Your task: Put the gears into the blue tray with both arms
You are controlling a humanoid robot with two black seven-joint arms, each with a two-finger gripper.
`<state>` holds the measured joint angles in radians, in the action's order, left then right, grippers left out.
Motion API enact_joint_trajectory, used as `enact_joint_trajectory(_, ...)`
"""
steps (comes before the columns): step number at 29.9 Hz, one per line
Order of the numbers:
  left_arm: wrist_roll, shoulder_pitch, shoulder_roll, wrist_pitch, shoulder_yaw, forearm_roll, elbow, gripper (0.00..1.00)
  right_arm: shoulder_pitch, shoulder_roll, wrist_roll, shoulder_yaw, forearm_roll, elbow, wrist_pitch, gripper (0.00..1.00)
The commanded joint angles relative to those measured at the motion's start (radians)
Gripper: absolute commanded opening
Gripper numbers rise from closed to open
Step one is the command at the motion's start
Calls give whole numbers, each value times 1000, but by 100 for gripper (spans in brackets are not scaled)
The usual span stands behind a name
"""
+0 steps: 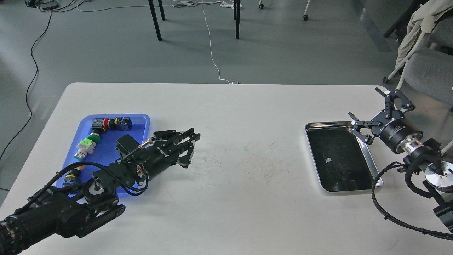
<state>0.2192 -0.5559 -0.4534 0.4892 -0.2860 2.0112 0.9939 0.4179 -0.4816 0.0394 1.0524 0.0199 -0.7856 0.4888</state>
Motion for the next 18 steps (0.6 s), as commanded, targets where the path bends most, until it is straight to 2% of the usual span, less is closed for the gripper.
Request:
enact_joint_trajectory(1, 9, 1, -117, 0, 13, -165, 12, 4, -1, 0, 0, 1, 0, 0, 0, 97)
enact_joint_trajectory(5, 42, 21, -185, 0, 16, -265, -17, 4, -8, 1, -1, -3, 0, -3, 0, 97)
enact_joint_trajectory(9, 58, 67, -185, 0, 15, -275, -90, 4, -10, 6, -1, -3, 0, -3, 0, 97)
enact_joint_trajectory(18, 68, 134, -225, 0, 16, -272, -89, 4, -8, 11, -1, -6, 0, -3, 0, 97)
